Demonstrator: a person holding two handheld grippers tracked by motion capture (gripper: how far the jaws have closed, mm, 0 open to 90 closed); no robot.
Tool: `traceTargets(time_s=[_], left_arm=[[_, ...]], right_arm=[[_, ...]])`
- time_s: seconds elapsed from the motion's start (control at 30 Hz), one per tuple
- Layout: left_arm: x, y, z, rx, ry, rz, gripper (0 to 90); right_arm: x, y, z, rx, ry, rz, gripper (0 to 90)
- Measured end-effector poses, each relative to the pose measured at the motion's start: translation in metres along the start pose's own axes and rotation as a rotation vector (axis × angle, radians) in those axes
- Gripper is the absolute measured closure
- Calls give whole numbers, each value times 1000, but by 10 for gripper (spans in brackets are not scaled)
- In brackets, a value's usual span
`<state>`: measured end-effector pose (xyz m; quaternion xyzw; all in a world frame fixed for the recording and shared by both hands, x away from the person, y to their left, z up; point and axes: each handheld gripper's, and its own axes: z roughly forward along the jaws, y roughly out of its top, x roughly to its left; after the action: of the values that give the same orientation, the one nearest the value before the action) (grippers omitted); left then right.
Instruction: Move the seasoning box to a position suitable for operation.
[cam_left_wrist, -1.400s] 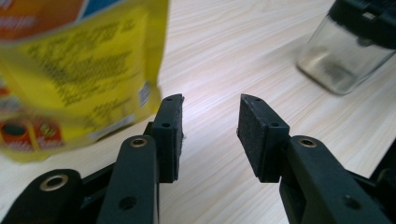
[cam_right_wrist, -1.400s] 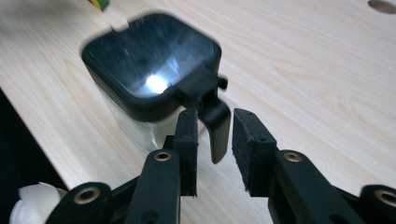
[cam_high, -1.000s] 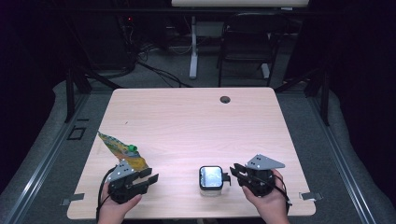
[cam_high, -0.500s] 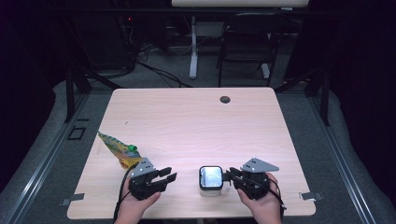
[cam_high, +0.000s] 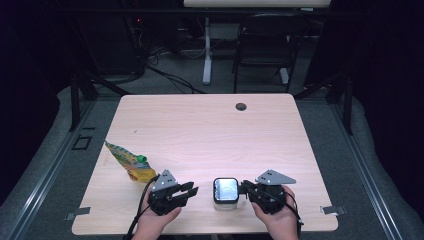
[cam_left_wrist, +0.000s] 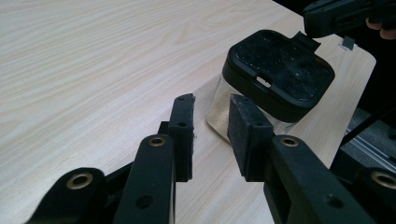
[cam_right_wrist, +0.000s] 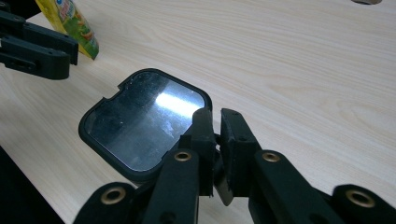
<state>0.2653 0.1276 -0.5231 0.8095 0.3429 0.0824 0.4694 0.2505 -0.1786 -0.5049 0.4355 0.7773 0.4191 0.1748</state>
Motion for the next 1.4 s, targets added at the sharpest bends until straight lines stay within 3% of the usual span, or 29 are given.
traceTargets(time_s=[0.37, 0.53, 0.97, 1.4], left_arm=[[-13, 4, 11, 28, -19, 40, 834], [-16, 4, 14, 42, -33, 55, 870], [-28, 1, 25, 90, -81, 103, 900], [-31, 0, 29, 89, -94, 98, 900]], right_arm=[[-5, -5, 0, -25, 40, 47, 891], [-3, -5, 0, -27, 36, 42, 891], [-6, -6, 0, -39, 47, 54, 891], [-5, -7, 0, -44, 48, 55, 889]])
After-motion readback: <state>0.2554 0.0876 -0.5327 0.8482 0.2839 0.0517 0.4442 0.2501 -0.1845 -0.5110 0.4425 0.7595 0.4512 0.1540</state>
